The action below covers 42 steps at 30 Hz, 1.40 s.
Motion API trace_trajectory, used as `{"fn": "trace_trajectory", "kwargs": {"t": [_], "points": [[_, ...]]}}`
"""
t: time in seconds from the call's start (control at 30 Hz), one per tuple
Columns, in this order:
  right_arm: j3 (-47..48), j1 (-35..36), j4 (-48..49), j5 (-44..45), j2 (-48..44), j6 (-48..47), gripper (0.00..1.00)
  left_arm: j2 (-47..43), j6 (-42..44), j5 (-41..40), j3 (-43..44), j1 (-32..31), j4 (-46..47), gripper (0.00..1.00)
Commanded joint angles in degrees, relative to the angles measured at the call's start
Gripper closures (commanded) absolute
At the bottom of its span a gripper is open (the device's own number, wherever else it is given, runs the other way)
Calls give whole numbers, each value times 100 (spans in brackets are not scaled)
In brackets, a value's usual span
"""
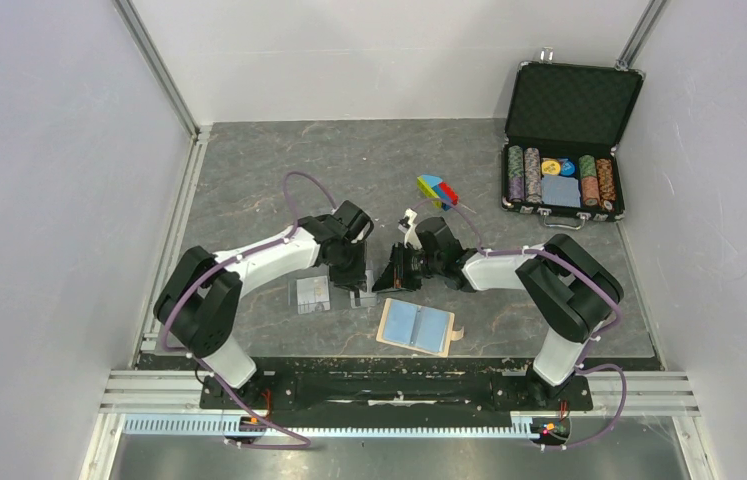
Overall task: Put the credit cards into the card holder
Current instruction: Pick up the credit card from the storage box.
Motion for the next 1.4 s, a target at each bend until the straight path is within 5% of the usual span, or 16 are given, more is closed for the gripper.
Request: {"fn": "trace_trajectory", "kwargs": {"t": [0.0,0.33,0.63,0.9,1.13,1.37], "points": [[-141,53,-34,-4,-151,-105,83,-264,-303,-286,-21,-1,-26,59],[-231,57,34,-4,-166,-70,83,35,-756,-344,-762,88,433,58],[-294,61,115,-4,-174,-35,83,223,-609,-129,-445,-117,540,98],[-360,56,147,-4,-228,-18,83,228,-440,-532,-8,-306,8,97],[-374,61,159,5,-256,-6,83,64,-499,-534,60,-355,-24,80],[-399,61,159,5,-282,-16,83,-43,-475,-527,218,-378,-45,79]]}}
